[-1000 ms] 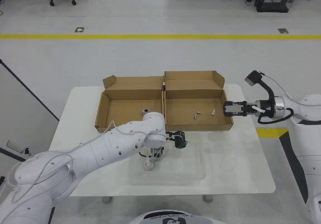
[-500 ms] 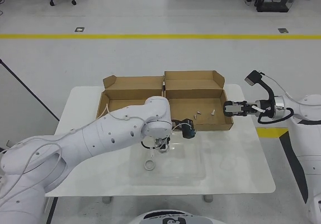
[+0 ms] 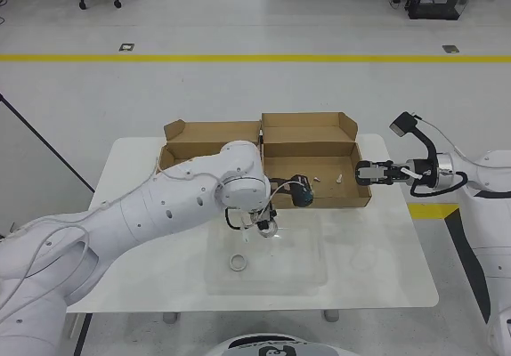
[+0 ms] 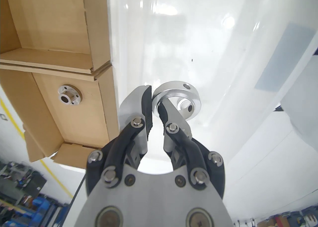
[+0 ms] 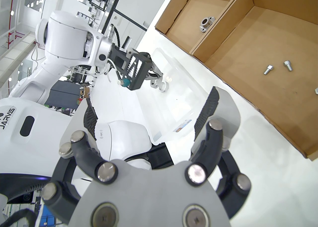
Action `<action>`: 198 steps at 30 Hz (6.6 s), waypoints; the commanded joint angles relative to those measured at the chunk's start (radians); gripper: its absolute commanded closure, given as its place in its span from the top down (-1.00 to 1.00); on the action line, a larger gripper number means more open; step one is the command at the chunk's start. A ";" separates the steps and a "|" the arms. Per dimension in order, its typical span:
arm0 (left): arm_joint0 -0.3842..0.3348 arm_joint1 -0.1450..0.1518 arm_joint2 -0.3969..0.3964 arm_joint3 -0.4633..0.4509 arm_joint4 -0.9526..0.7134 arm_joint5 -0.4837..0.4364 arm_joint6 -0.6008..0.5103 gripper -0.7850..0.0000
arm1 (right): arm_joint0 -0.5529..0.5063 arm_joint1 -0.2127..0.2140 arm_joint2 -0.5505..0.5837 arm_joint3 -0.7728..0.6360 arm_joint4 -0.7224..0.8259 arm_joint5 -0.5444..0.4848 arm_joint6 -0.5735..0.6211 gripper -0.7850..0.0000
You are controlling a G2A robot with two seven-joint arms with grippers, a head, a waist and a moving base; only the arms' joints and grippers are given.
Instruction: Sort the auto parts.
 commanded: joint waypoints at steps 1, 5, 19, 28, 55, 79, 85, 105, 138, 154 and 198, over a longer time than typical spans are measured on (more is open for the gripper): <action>0.014 0.033 -0.056 -0.017 -0.015 -0.001 0.013 -1.00 | 0.000 0.000 0.000 0.000 0.000 0.000 0.000 1.00; 0.083 0.113 -0.201 -0.070 -0.054 -0.019 0.059 -1.00 | 0.000 0.000 0.000 0.000 0.000 0.000 0.000 1.00; 0.424 0.278 -0.670 -0.215 -0.307 -0.331 0.390 -1.00 | 0.000 0.000 0.000 0.000 0.000 0.000 0.000 1.00; 0.455 0.281 -0.732 -0.192 -0.426 -0.503 0.545 -1.00 | 0.000 0.000 0.000 0.000 0.000 0.000 0.000 1.00; 0.509 0.179 -0.849 -0.349 -0.555 -0.681 0.945 -1.00 | 0.000 0.000 0.000 0.000 0.000 0.000 0.000 1.00; 0.555 0.158 -0.854 -0.376 -0.582 -0.681 1.014 -1.00 | 0.000 0.000 0.000 0.000 0.000 0.000 0.000 1.00; 0.564 0.146 -0.842 -0.378 -0.626 -0.681 1.057 -1.00 | 0.000 0.000 0.000 0.000 0.000 0.000 0.000 1.00; 0.607 0.081 -0.846 -0.392 -0.784 -0.681 1.173 -1.00 | 0.000 0.000 0.000 0.000 0.000 0.000 0.000 1.00; 0.621 0.022 -0.887 -0.393 -0.854 -0.681 1.030 -1.00 | 0.000 0.000 0.000 0.000 0.000 0.000 0.000 1.00; 0.633 -0.001 -0.937 -0.320 -0.677 -0.681 0.862 -1.00 | 0.000 0.000 0.000 0.000 0.000 0.000 0.000 1.00; 0.623 -0.011 -1.041 -0.195 -0.404 -0.306 0.914 -1.00 | 0.000 0.000 0.000 0.000 0.000 0.000 0.000 1.00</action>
